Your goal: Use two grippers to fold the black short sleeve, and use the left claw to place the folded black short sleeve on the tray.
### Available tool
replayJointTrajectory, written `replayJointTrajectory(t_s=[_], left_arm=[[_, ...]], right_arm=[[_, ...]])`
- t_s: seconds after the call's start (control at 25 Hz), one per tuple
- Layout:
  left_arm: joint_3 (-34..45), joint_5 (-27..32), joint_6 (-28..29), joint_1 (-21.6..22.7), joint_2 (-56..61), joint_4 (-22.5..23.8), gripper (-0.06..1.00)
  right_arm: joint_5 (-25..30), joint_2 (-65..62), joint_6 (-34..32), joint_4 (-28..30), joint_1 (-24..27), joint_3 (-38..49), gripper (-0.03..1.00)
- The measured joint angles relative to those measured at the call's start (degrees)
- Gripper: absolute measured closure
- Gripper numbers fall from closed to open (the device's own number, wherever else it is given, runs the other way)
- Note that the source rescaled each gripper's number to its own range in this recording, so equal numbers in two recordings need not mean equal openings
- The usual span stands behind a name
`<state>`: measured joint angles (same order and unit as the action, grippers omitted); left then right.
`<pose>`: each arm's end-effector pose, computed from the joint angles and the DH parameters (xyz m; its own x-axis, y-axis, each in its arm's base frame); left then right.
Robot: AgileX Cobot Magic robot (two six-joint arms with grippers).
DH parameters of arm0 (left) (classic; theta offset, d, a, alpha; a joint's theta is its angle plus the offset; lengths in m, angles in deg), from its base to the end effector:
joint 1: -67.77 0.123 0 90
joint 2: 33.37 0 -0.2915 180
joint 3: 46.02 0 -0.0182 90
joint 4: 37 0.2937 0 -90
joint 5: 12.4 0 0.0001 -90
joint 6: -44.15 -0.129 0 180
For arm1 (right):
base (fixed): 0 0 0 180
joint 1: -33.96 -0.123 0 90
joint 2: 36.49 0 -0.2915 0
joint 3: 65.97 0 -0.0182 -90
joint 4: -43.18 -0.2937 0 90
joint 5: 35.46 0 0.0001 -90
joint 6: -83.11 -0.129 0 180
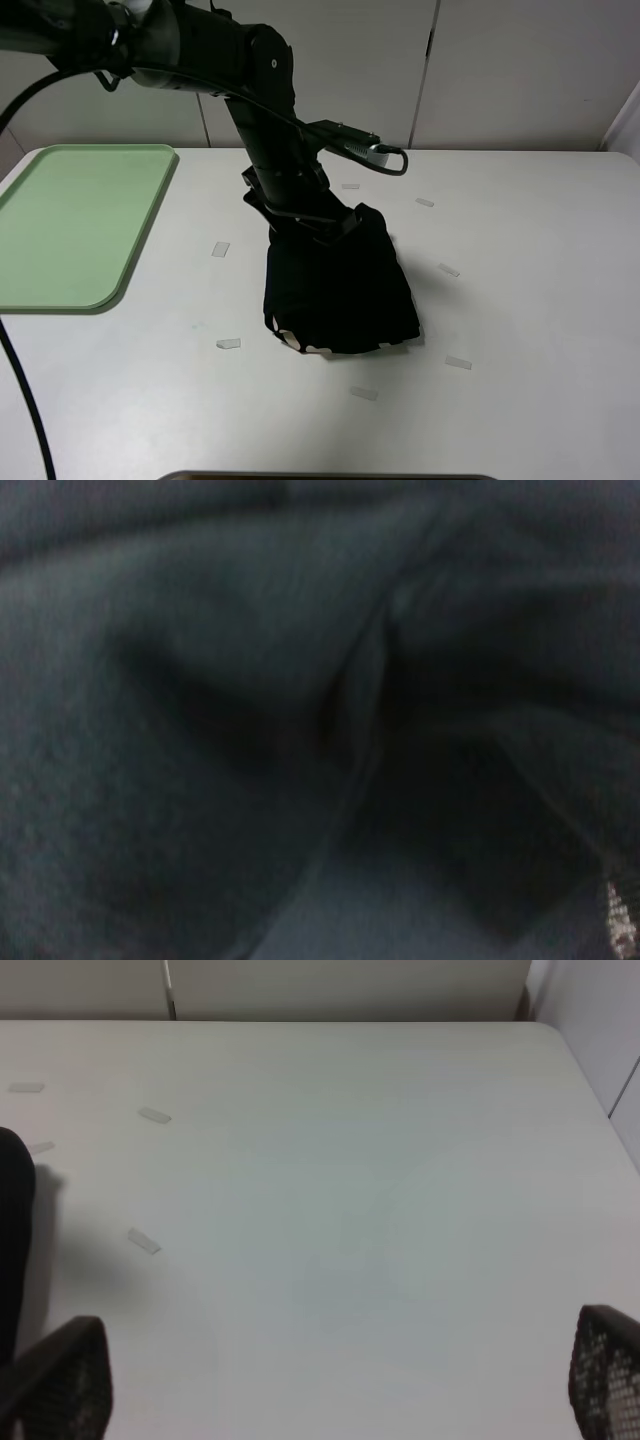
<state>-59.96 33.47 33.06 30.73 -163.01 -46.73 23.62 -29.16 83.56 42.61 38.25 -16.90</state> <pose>0.3895 -0.3135 0.1153 -0.7063 0.6259 -0.3307 0.6838 0.7240 -0.0904 0.0618 -0.0035 0.2823 -0.4292 0.0294 -0.9028 0.0659 0.9978 0.0012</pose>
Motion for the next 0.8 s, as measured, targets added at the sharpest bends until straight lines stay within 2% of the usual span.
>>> replayJointTrajectory(t_s=[0.28,0.8], left_arm=[[-4.7,-3.6,-0.3,-3.0,-4.0,0.1,-0.05],[-5.0,-11.5,-1.0,-6.3,-10.0,0.4,-0.05]], right_arm=[[0.0,0.0,0.0,0.0,0.0,0.0,-0.03],[0.0,0.0,0.0,0.0,0.0,0.0,-0.03]])
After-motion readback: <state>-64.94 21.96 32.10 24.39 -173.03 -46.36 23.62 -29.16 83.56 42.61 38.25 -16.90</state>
